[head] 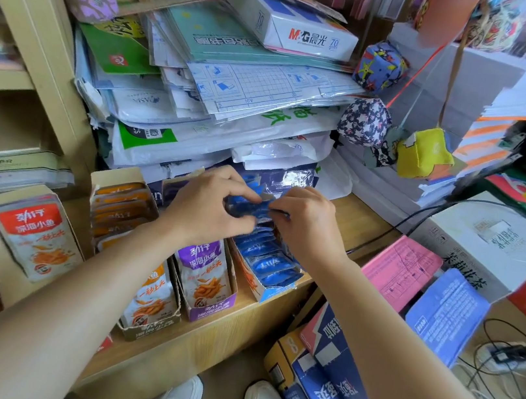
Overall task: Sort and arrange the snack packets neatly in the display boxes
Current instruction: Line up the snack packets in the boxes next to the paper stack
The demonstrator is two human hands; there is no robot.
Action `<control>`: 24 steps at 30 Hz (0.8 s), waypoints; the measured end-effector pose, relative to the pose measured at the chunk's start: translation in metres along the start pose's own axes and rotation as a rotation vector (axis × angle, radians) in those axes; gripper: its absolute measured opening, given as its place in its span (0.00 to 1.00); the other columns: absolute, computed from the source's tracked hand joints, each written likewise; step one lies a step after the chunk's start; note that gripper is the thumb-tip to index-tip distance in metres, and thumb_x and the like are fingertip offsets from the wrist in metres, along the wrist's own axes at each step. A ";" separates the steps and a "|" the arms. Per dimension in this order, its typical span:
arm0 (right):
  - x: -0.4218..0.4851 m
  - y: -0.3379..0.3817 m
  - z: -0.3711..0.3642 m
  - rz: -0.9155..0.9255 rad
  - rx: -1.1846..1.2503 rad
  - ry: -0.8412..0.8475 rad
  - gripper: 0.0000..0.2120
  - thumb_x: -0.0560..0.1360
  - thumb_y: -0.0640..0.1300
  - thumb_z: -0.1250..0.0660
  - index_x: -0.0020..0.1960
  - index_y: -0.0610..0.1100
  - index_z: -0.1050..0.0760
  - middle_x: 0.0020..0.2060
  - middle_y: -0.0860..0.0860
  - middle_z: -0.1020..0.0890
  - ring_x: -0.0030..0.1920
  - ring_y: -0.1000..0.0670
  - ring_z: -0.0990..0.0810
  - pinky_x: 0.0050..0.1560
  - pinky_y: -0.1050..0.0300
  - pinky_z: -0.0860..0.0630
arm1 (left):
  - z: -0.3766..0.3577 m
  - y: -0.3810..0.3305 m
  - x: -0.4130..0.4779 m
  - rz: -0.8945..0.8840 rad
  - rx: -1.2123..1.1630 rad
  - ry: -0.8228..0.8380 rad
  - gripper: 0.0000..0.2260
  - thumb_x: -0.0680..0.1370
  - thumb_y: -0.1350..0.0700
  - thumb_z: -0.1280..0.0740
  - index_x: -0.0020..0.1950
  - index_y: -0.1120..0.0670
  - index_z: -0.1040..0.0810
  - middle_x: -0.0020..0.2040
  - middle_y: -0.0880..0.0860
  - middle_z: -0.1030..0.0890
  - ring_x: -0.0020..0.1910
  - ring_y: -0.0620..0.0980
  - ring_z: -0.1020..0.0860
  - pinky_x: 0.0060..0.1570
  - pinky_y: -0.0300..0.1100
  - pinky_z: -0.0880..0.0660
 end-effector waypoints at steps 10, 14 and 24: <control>-0.035 -0.025 0.031 -0.119 0.191 0.138 0.12 0.68 0.38 0.20 0.49 0.46 0.17 0.41 0.53 0.22 0.39 0.58 0.25 0.40 0.66 0.28 | -0.001 -0.011 -0.002 -0.145 0.198 -0.194 0.05 0.72 0.51 0.23 0.43 0.48 0.17 0.40 0.44 0.22 0.43 0.48 0.24 0.42 0.50 0.24; -0.061 -0.032 0.015 -0.037 0.049 0.379 0.19 0.63 0.46 0.17 0.52 0.49 0.15 0.44 0.54 0.24 0.46 0.48 0.29 0.44 0.52 0.26 | -0.005 -0.010 -0.002 -0.157 0.168 -0.167 0.04 0.73 0.52 0.23 0.42 0.48 0.18 0.38 0.42 0.24 0.41 0.46 0.26 0.42 0.47 0.26; -0.058 -0.021 -0.002 0.146 -0.130 0.294 0.07 0.65 0.48 0.19 0.43 0.52 0.13 0.41 0.53 0.23 0.44 0.47 0.31 0.39 0.53 0.29 | -0.008 -0.008 -0.004 -0.146 0.168 -0.136 0.04 0.73 0.51 0.24 0.43 0.47 0.17 0.40 0.43 0.20 0.44 0.48 0.25 0.43 0.50 0.24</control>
Point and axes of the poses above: each hand's wrist, its own x-axis towards the middle knuckle, its own z-axis out of the back of the hand, y = z × x, the point moved 6 cm from there along x, towards the middle knuckle
